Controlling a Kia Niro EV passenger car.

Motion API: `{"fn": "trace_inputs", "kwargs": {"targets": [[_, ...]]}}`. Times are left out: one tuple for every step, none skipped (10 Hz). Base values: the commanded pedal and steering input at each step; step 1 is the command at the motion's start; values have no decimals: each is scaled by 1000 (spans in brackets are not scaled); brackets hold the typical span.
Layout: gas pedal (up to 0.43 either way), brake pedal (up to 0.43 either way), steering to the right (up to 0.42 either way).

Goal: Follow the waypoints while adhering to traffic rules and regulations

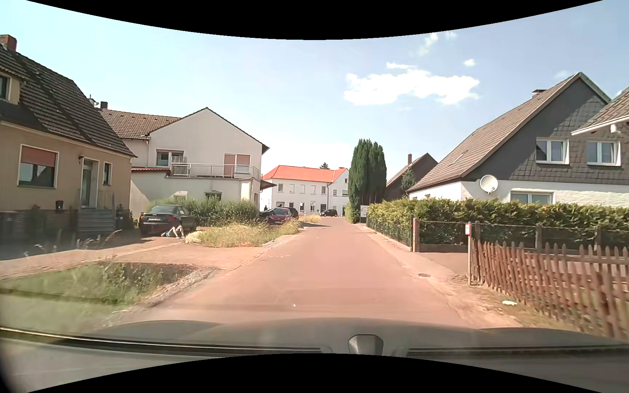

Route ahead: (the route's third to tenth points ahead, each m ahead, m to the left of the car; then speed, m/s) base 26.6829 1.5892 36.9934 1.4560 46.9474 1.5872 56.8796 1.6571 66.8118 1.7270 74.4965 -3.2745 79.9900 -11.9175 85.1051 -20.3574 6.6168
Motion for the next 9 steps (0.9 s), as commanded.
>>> {"fn": "trace_inputs", "kwargs": {"targets": [[138,6,2],[138,6,2],[138,6,2],[138,6,2],[138,6,2],[130,6,2],[130,6,2],[130,6,2],[130,6,2]]}}
